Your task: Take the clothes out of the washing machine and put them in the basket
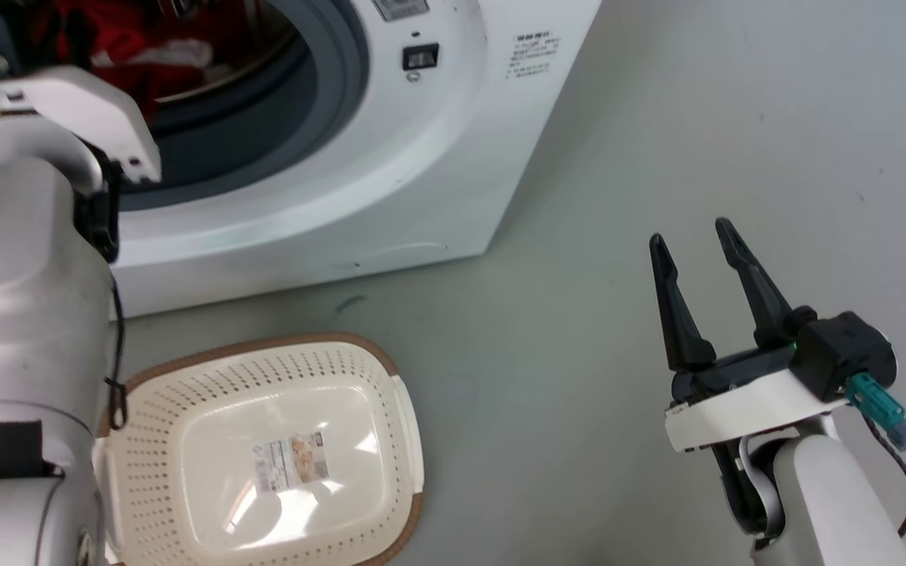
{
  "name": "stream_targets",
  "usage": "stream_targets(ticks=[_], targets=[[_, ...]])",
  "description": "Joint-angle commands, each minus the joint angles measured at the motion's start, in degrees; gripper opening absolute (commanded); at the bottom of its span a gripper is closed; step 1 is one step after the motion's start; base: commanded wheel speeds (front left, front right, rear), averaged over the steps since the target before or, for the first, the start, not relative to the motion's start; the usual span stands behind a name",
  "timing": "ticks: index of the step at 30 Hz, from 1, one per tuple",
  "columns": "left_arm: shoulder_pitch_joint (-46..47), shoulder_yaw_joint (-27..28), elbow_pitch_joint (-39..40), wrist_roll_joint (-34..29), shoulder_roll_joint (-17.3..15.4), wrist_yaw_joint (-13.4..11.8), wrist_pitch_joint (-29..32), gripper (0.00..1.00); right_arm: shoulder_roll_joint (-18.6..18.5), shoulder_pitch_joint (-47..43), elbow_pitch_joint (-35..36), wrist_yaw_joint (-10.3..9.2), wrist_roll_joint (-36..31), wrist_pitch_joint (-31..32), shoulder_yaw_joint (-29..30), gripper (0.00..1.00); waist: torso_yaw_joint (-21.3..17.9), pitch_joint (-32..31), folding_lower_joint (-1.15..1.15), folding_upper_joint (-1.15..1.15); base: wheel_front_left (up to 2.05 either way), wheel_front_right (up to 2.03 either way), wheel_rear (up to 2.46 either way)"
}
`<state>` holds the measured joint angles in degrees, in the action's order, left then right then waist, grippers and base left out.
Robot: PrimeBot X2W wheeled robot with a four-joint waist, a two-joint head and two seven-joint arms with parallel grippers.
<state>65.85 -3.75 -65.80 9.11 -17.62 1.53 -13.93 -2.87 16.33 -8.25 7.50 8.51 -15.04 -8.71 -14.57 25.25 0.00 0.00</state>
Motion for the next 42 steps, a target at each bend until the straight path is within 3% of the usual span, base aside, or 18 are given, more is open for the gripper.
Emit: stream_targets(ticks=[1, 11, 28, 42], targets=[[-1.73, 0.28, -0.05, 0.6, 0.48, 0.5, -0.73, 0.0, -0.01, -1.16, -0.36, -0.02, -0.26, -0.21, 0.43, 1.0, 2.11, -3.47, 0.0, 0.0, 0.0, 0.0, 0.0], [-11.72, 1.12, 9.47, 1.78, 3.13, 2.74, -1.38, 0.0, -0.01, -4.78, -1.08, -0.02, -2.09, -0.21, 2.63, 1.0, 5.16, -11.0, 0.0, 0.0, 0.0, 0.0, 0.0], [-33.01, 2.76, 40.52, 0.4, 9.14, 3.77, -1.27, 0.0, 0.01, -12.47, -0.88, -0.02, -3.37, 0.32, 5.61, 1.0, 10.24, -21.09, 0.0, 0.0, 0.0, 0.0, 0.0], [-52.05, 2.41, 61.56, 1.69, 11.53, 0.97, 1.81, 0.0, 0.01, -14.23, 1.08, -0.02, -2.4, 1.13, 5.56, 1.0, 12.69, -21.11, 0.0, 0.0, 0.0, 0.0, 0.0]])
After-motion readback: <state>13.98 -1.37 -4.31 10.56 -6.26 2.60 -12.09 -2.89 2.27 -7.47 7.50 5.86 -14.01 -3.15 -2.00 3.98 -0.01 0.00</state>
